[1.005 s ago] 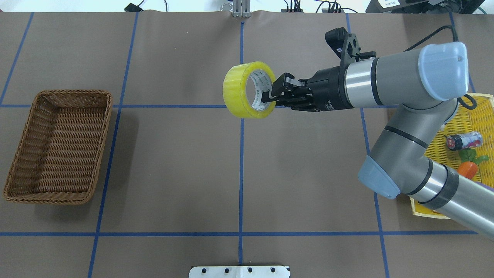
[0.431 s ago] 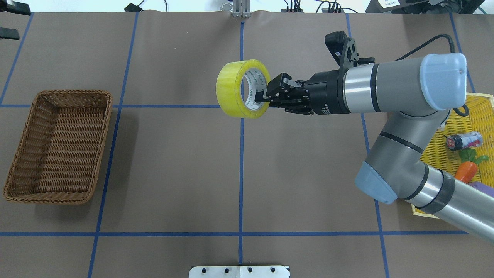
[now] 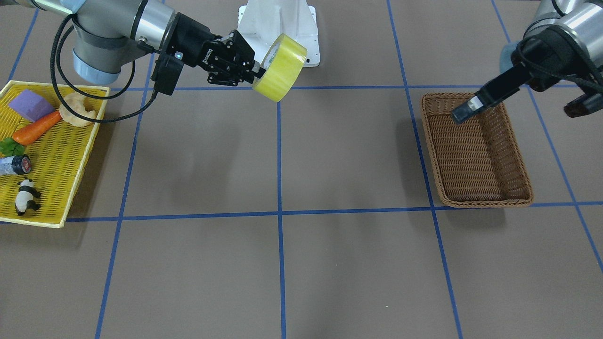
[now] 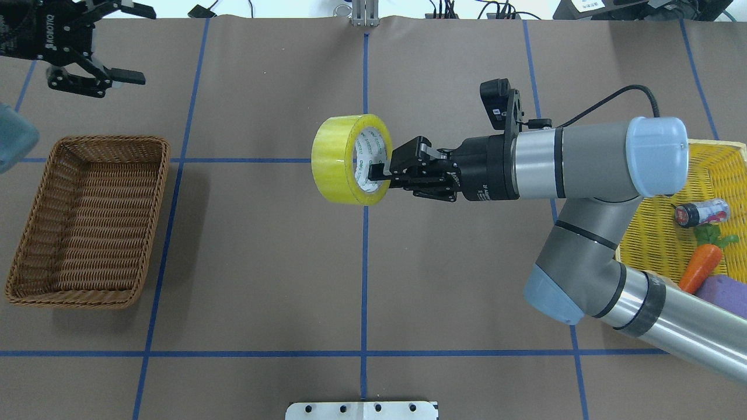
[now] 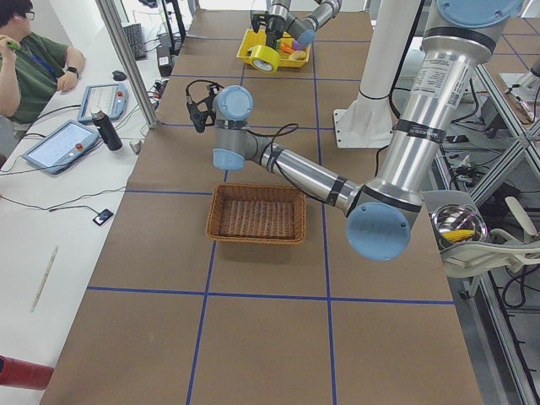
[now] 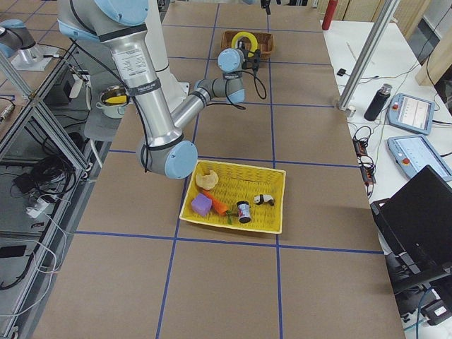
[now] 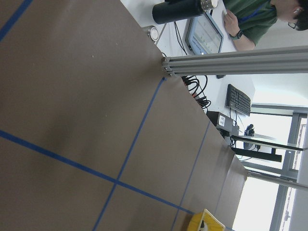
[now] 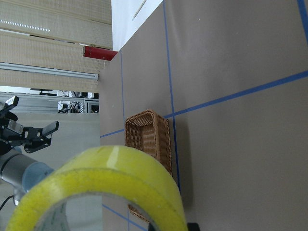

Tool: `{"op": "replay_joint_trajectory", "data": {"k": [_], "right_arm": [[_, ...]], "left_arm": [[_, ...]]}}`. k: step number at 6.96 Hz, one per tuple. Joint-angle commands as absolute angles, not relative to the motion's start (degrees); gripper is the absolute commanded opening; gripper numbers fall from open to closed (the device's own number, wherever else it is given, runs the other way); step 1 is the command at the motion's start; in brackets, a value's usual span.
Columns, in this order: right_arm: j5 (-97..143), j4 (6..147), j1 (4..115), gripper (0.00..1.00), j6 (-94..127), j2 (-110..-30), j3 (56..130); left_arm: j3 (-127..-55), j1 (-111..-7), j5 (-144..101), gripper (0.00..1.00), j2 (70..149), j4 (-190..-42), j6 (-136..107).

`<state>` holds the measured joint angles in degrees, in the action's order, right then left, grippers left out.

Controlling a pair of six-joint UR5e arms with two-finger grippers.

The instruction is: Move tape to another basket

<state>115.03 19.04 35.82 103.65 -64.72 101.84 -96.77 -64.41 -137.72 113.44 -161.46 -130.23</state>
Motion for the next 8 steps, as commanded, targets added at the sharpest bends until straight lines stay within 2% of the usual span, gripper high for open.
{"op": "replay_joint_trajectory", "data": {"k": [1, 3, 8], "right_arm": [[115.0, 16.2, 34.7, 0.0, 104.2, -64.4, 100.7], [115.0, 16.2, 34.7, 0.0, 104.1, -63.5, 100.8], [114.8, 16.1, 34.7, 0.0, 104.1, -62.8, 100.8]], "left_arm": [[-96.7, -59.3, -137.2, 0.98, 119.3, -162.0, -139.6], [-95.5, -56.8, -127.7, 0.98, 118.9, -176.8, -138.8], [-92.2, -49.1, -122.8, 0.98, 118.6, -180.9, -134.6]]}}
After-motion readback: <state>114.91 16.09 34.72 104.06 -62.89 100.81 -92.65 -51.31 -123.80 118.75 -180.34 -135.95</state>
